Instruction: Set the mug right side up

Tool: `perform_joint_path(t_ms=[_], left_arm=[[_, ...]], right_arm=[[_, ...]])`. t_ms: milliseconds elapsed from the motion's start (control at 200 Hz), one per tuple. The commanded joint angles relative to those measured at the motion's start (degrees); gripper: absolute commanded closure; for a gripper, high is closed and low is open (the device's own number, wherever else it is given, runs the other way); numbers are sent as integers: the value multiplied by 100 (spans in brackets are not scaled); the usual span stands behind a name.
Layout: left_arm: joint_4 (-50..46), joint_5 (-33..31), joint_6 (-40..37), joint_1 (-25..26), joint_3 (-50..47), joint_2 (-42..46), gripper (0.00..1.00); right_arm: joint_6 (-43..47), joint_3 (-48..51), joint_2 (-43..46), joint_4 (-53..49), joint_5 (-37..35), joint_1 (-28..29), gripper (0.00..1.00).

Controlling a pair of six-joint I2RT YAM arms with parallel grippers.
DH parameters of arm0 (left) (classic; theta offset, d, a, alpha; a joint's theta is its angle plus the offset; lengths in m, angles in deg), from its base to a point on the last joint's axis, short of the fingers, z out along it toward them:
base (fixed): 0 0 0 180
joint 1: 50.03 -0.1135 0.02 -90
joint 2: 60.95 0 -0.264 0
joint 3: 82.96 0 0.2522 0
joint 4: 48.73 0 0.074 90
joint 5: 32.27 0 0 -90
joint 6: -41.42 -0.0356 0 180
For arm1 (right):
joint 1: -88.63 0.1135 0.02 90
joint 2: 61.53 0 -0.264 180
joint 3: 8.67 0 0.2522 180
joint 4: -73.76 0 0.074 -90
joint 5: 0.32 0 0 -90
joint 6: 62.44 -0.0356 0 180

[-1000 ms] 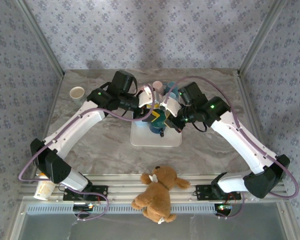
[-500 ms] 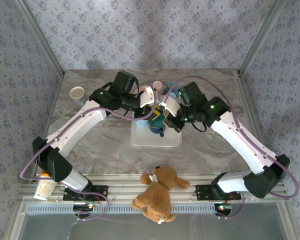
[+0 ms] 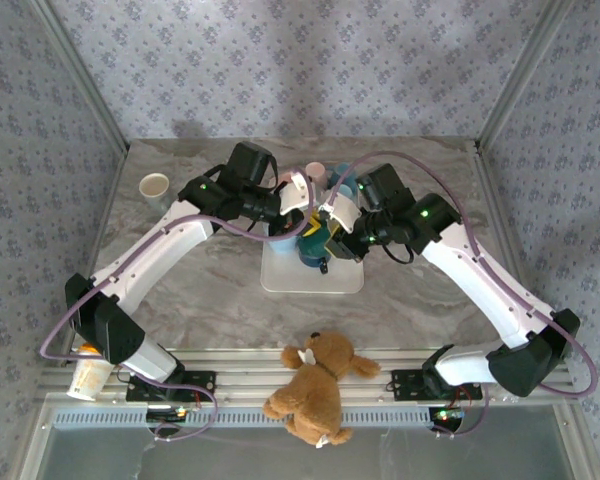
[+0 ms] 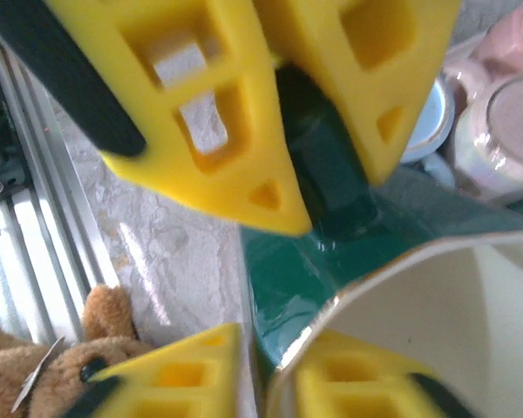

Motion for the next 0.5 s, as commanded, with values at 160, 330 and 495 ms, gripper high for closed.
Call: perform_joint_path(t_ms=[160, 330, 495], left_arm=[[1005, 297, 732, -267, -273, 146, 100], [1527, 247, 1230, -703, -759, 468, 100], [3199, 43, 2699, -1537, -1923, 1060, 100]], right_arm=[[-184, 353, 613, 650, 40, -217, 17], [-462, 843, 1342, 877, 268, -834, 15], [-1772, 1813, 1982, 2335, 842, -1713, 14]])
